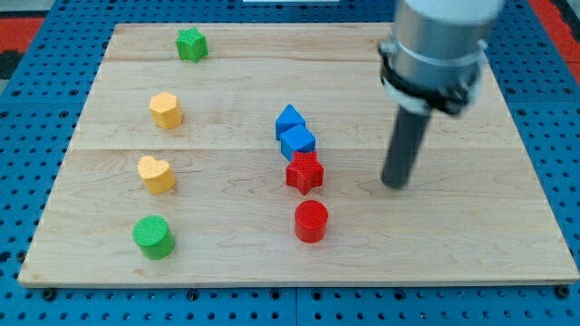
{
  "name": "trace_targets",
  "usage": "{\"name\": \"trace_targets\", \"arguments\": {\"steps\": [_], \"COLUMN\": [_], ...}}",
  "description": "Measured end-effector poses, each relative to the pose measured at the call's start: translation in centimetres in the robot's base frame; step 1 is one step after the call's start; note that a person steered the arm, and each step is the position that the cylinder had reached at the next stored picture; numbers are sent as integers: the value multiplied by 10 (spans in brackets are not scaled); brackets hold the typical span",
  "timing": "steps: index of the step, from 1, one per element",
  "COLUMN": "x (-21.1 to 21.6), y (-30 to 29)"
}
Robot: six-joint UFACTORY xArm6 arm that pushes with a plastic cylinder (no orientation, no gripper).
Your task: Move the red circle above the red star
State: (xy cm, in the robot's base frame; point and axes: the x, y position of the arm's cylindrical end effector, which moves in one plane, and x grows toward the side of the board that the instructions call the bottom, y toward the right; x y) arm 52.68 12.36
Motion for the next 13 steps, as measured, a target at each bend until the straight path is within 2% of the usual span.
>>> {"name": "trace_targets", "arguments": {"steps": [1, 2, 3, 4, 6, 7, 8, 10, 11, 12, 13], "x": [53, 76, 70, 45, -26, -29, -13, -13, -40, -78, -77], "y": [-76, -128, -130, -116, -98, -87, -82, -10, -3, -21, -32]}}
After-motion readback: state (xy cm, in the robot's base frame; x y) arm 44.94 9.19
